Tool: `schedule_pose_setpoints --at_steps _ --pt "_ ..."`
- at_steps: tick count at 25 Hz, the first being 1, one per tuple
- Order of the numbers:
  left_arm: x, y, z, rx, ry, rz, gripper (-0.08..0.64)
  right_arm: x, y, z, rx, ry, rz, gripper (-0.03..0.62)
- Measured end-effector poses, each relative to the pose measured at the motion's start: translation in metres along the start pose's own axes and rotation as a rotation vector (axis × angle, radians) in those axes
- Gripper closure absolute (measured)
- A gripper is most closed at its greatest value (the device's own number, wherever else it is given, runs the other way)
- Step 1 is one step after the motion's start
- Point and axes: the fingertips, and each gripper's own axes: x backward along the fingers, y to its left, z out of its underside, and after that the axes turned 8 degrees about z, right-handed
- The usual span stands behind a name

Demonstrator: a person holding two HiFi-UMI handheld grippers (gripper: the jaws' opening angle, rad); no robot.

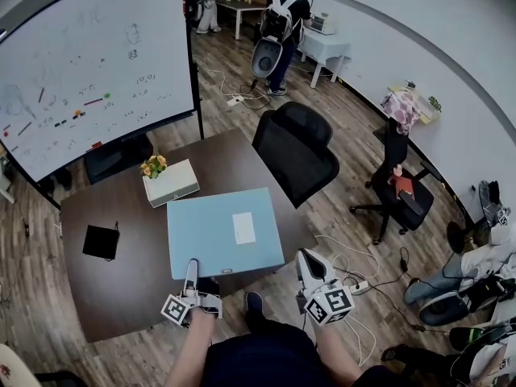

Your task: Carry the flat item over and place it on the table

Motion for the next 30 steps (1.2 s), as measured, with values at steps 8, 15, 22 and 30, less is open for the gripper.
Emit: schedule_pose_setpoints --at_steps 8,15,22,30 --pt "-0.048 0.045 0.005 -0.003 -0.026 -0.036 0.290 -0.037 -0.028 0.001 -0.024 0.026 -0.021 0.581" --pt "-0.072 0.081 0.008 0.006 -0.058 -0.075 0.290 -0.060 -0.046 0.002 -0.032 0.042 -0.042 0.581" --pt "-0.082 0.124 0.005 -0.008 -0.062 -0.134 0.290 -0.078 -0.062 0.010 -0.036 0.067 -0.047 0.581" --pt "-0.087 0.169 0.004 -0.011 -0.074 -0.189 0.290 -0.090 -0.072 0.019 -0.043 0.096 -0.054 0.581"
